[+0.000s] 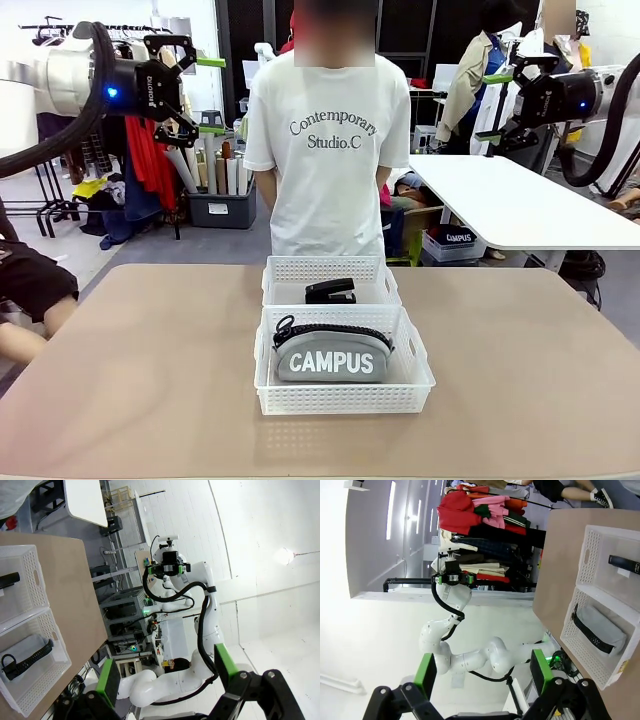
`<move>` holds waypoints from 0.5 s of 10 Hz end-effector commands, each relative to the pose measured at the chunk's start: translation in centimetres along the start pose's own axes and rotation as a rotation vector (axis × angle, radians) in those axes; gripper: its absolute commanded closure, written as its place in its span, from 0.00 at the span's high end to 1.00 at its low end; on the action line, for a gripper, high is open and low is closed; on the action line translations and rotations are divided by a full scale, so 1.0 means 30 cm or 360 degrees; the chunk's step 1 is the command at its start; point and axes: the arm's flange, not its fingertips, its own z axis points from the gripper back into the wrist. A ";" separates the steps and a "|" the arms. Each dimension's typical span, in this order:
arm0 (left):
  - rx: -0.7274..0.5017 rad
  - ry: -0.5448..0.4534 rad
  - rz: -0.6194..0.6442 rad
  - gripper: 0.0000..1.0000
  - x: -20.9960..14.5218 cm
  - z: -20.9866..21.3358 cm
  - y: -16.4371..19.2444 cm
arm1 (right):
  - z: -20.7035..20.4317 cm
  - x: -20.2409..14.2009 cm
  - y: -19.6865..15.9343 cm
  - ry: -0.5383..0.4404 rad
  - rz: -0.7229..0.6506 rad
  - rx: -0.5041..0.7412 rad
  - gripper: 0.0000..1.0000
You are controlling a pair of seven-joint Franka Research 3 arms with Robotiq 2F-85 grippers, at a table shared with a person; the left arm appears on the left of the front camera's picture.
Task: Distribute items into two baskets.
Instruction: Place the picked Stapler into the Organizing basket as instructed by the person.
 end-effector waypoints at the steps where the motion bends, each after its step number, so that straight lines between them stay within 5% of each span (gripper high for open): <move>1: -0.0005 0.0012 -0.0004 1.00 -0.002 0.001 -0.005 | 0.002 -0.005 0.006 0.0008 0.0005 0.0003 1.00; 5: -0.0005 0.0012 -0.0004 1.00 -0.002 0.001 -0.005 | 0.002 -0.005 0.006 0.0008 0.0005 0.0003 1.00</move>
